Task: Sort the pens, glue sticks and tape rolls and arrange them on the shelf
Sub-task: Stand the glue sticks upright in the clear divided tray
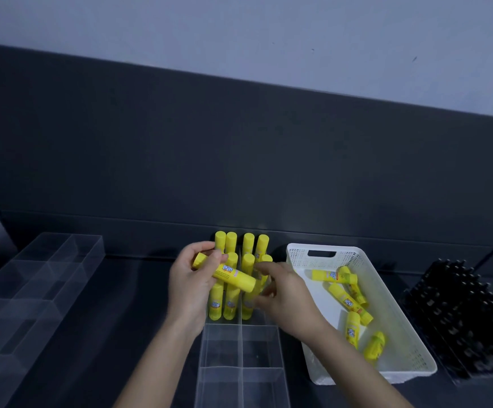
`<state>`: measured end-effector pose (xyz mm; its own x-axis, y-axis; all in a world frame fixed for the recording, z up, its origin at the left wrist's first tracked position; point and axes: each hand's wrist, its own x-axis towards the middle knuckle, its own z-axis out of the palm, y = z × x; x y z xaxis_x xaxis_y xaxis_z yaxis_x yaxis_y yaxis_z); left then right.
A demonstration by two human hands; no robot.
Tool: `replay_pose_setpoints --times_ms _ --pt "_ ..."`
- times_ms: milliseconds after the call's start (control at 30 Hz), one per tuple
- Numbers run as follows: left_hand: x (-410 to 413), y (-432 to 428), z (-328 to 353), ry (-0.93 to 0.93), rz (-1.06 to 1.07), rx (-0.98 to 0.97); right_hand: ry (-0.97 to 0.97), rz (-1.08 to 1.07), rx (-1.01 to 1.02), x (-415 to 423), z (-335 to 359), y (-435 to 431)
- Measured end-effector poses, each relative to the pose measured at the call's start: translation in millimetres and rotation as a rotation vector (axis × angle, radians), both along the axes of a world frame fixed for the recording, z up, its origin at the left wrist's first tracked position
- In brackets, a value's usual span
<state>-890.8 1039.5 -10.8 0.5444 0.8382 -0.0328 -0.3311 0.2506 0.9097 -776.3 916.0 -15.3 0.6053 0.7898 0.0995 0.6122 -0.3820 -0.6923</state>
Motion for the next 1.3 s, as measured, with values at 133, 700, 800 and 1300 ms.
replay_pose_setpoints --times_ms 133,700,800,1300 --pt "9 -10 4 0.007 -0.071 0.018 0.540 0.047 0.341 -8 20 1" --pt "-13 -6 -49 0.659 -0.036 1.080 -0.024 -0.098 -0.017 23 5 -18" --pt "-20 -6 -58 0.673 -0.001 0.918 -0.105 -0.074 -0.107 23 -7 -14" --pt "-22 -14 -92 0.607 -0.160 0.479 -0.141 -0.077 -0.172 11 -19 1"
